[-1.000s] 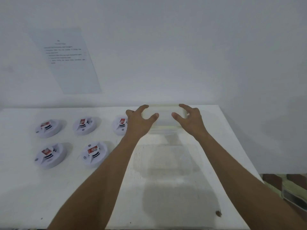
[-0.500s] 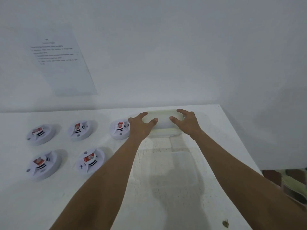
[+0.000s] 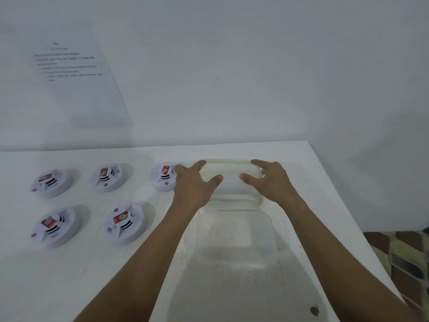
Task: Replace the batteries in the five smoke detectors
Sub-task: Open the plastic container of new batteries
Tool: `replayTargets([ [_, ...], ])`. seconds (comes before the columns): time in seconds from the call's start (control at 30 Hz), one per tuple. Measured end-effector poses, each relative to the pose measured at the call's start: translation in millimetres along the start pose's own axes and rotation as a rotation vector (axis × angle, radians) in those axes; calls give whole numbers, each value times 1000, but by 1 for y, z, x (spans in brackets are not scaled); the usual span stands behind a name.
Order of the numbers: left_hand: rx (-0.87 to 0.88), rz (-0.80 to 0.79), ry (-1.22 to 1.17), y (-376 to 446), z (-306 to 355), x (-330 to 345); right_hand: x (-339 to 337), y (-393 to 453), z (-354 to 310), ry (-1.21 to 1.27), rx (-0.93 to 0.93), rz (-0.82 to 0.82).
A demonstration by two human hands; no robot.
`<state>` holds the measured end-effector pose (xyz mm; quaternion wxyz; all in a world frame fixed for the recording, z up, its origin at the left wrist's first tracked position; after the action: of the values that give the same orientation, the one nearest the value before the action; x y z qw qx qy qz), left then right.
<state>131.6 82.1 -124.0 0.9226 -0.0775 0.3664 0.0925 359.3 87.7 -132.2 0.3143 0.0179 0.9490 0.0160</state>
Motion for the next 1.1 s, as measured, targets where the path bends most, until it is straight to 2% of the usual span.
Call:
replayTargets([
  [0.13, 30, 12, -104, 35, 31, -13, -11, 41, -20, 52, -55, 73],
  [0.33, 5, -140, -143, 88, 34, 11, 0, 93, -5, 38, -39, -2],
  [0.6, -70, -245, 80, 130, -3, 53, 35, 127, 40, -92, 53, -121],
  [0.7, -86, -235, 162, 134, -14, 59, 44, 127, 49, -183, 62, -150],
  [0.87, -33, -179, 248, 129, -9, 52, 39, 122, 37, -203, 29, -112],
  [1.1, 64, -106, 0, 80, 12, 13, 9, 64, -6, -53, -86, -36],
])
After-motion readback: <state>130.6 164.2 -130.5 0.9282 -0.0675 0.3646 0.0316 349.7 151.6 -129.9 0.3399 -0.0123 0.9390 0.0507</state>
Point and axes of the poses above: each hand's wrist, its own y-axis towards the middle knuckle, its own x-axis out of the palm, z = x × y, the point moved 7 cm from there along y, towards the middle knuckle, and after that the axes turned 7 degrees about -x, right-handed, at the moved point
